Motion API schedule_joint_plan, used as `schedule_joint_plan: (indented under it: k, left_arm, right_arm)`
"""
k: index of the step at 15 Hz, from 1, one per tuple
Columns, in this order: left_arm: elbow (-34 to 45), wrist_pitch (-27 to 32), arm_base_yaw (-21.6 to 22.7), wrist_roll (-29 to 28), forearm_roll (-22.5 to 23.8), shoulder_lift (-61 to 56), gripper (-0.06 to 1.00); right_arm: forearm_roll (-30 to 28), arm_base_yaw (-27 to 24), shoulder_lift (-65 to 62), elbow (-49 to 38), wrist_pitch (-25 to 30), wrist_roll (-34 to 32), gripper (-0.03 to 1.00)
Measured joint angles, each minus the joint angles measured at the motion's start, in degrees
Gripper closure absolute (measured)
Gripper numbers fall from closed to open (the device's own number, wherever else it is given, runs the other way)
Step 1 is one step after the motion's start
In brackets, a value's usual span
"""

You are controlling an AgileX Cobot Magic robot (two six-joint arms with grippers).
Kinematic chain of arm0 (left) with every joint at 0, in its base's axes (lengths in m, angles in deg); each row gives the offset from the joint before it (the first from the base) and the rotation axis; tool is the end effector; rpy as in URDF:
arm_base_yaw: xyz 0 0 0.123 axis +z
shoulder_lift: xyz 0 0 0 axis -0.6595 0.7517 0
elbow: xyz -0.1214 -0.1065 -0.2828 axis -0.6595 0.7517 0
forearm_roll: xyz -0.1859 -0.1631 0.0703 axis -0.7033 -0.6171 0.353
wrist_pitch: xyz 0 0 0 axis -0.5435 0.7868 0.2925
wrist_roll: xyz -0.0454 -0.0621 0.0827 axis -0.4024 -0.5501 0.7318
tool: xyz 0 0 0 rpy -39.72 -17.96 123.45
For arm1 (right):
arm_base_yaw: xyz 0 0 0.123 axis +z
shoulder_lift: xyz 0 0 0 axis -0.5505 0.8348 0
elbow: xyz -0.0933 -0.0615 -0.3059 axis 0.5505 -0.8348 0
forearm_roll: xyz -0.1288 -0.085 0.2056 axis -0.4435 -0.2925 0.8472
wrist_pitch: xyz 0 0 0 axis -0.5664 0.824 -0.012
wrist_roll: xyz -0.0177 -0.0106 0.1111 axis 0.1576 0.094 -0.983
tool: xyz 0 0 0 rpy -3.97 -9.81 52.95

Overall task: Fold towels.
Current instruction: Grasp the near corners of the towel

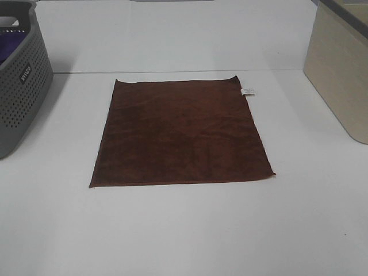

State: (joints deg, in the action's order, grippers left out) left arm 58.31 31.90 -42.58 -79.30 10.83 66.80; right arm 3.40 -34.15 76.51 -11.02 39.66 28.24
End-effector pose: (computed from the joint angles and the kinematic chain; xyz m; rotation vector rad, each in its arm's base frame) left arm -0.0230 -0.0121 0.2731 0.1911 2.0086 -0.0661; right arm -0.0239 0.0084 0.2729 -0.1724 2.0257 -0.0221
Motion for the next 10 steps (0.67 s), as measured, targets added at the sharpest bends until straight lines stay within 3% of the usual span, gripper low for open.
schedule_joint_plan:
  k: [10]
  left_arm:
    - [0.0, 0.0, 0.0, 0.0, 0.0, 0.0, 0.14]
  right_arm:
    - [0.0, 0.0, 0.0, 0.0, 0.0, 0.0, 0.04]
